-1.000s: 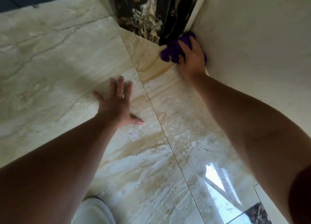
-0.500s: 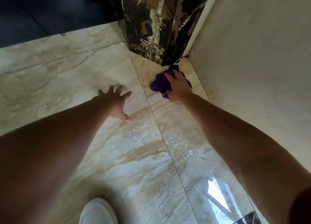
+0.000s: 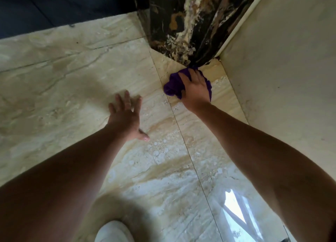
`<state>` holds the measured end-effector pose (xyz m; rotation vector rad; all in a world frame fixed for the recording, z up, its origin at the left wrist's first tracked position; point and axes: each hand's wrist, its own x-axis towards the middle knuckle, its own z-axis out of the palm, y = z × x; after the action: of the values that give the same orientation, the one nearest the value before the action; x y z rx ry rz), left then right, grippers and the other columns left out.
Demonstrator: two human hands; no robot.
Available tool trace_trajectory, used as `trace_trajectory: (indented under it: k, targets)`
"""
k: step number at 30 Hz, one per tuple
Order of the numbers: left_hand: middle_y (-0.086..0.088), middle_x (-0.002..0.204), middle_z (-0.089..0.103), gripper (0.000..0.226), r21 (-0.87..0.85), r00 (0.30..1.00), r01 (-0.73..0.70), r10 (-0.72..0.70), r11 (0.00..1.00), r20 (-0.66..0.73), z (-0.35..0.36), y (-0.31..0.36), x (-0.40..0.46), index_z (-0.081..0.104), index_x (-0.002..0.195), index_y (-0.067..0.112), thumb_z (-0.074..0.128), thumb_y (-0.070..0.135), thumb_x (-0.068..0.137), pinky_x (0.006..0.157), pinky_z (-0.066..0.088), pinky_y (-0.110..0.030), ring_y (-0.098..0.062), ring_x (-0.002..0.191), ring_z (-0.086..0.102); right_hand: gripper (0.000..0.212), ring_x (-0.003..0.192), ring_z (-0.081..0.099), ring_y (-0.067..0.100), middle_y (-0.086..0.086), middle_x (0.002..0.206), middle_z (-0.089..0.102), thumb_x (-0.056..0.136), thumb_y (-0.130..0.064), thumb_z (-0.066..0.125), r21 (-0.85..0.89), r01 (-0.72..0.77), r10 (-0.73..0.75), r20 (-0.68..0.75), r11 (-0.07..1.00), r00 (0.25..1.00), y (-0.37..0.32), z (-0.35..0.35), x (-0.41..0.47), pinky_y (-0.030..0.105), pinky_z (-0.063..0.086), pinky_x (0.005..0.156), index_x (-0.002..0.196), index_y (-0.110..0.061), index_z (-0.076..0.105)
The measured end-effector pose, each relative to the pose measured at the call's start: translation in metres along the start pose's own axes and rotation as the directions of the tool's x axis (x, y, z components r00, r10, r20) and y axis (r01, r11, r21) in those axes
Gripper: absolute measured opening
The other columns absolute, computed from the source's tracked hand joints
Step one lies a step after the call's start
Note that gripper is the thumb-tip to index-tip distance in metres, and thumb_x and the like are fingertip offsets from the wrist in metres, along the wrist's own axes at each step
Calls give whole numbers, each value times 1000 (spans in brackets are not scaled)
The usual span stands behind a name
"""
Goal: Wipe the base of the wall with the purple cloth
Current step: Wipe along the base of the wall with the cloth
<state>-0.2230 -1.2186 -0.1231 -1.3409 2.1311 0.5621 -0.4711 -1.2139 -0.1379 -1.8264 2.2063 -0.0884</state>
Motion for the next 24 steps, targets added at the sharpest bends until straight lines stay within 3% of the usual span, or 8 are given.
trace_trajectory:
  k: [8, 13, 18, 24]
  targets:
    - [-31, 155, -35, 152, 21, 1000, 13, -13, 1000, 8, 0, 5, 3, -25, 154, 15, 78, 74, 59, 120, 2, -65, -57, 144, -22, 67, 150, 17, 40, 18, 163, 22, 92, -27, 58, 7, 1, -1, -7, 1000, 1000, -10, 1, -1, 51, 16, 123, 153, -18, 33]
    - [-32, 154, -35, 153, 13, 1000, -1, 1, 1000, -10, 3, 2, 3, -24, 155, 14, 78, 75, 58, 121, 1, -62, -57, 144, -23, 67, 152, 14, 36, 14, 165, 18, 91, -23, 57, 35, 67, -68, 24, 997, 997, -17, 6, 8, 48, 14, 124, 153, -20, 33]
    - [-32, 154, -36, 152, 31, 1000, -2, 2, 1000, 5, 1, 2, 5, -25, 154, 14, 77, 74, 60, 122, 0, -61, -57, 144, -23, 69, 151, 18, 33, 10, 163, 24, 85, -17, 59, 43, 183, -186, 91, 982, 978, -54, 3, 75, 45, 20, 123, 151, -26, 39]
    - [-31, 155, -35, 152, 42, 1000, 10, -9, 999, -3, 1, 2, 3, -26, 154, 15, 76, 76, 59, 121, 2, -61, -57, 144, -22, 67, 152, 16, 29, 2, 165, 21, 88, -24, 55, 41, 249, -252, 99, 968, 963, -78, 6, 96, 43, 15, 123, 151, -34, 36]
